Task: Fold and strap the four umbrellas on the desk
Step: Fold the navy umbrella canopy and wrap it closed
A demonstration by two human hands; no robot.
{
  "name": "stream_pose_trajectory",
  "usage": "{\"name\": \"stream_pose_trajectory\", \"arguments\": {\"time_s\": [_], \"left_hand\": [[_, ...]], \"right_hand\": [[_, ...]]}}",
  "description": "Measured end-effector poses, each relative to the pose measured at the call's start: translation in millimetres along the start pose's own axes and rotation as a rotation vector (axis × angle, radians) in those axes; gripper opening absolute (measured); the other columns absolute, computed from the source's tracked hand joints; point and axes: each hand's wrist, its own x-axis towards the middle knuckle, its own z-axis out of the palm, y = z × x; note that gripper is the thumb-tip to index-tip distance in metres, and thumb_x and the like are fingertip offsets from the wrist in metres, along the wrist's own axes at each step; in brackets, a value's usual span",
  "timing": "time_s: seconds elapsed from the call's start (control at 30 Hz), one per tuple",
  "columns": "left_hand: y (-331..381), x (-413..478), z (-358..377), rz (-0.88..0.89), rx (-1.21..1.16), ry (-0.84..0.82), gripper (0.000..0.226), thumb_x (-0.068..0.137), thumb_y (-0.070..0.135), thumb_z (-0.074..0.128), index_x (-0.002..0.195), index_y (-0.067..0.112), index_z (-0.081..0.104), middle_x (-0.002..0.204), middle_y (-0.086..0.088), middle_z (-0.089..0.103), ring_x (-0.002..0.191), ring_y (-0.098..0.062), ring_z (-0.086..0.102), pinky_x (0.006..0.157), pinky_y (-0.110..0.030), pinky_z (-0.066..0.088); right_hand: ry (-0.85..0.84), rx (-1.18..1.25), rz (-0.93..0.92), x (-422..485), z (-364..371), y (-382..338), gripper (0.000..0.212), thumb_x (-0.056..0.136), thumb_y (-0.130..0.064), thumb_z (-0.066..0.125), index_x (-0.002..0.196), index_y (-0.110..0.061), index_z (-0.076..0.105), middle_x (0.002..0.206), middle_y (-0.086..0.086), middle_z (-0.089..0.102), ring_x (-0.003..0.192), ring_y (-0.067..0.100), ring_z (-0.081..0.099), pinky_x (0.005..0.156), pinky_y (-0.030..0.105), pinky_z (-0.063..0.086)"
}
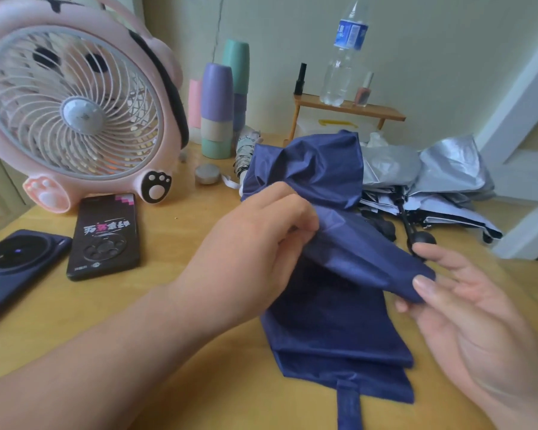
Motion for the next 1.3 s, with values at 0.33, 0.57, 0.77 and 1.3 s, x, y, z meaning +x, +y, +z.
{"name": "stream_pose_trajectory", "arguments": {"time_s": [0.33,0.57,0.77,1.3], "left_hand": [[-11.8,-3.2,-15.9,-0.445,0.163,-0.107,0.005,0.084,0.028,0.069,0.082,0.032,0.068,0.063,0.039,0.056,0.063,0.013,0.054,0.059,-0.004,0.039],[-8.9,-3.2,-9.5,-0.367,0.169,-0.158,0.014,0.087,0.052,0.061,0.096,0.042,0.063,0.086,0.017,0.055,0.070,0.006,0.051,0.061,-0.012,0.033],[-6.6,-3.5,-5.9,-0.342,0.172,-0.341,0.020,0.088,0.049,0.067,0.086,0.030,0.063,0.073,0.028,0.056,0.068,0.000,0.050,0.060,-0.028,0.038],[-14.3,-12.3,-10.2,-0.382,-0.366,-0.306,0.034,0.083,0.033,0.082,0.073,0.022,0.051,0.059,0.007,0.056,0.051,-0.015,0.049,0.053,-0.026,0.039]], "right_hand": [[0.054,0.011,0.049,-2.7,-1.3,-5.6,0.072,0.048,-0.038,0.101,0.111,-0.016,0.075,0.106,0.037,0.060,0.100,0.038,0.061,0.063,0.035,0.056],[0.044,-0.022,0.060,-2.5,-1.1,-4.2,0.072,0.050,-0.041,0.100,0.112,-0.018,0.075,0.110,0.027,0.069,0.101,0.037,0.060,0.065,0.033,0.056],[0.030,-0.021,0.049,-2.4,1.5,-5.1,0.068,0.049,-0.042,0.100,0.109,-0.020,0.076,0.107,0.023,0.073,0.095,0.031,0.067,0.065,0.029,0.056],[0.093,-0.098,0.047,-2.6,-0.4,-5.9,0.078,0.042,-0.048,0.100,0.108,-0.015,0.077,0.091,0.030,0.067,0.080,0.027,0.065,0.061,0.027,0.055]]}}
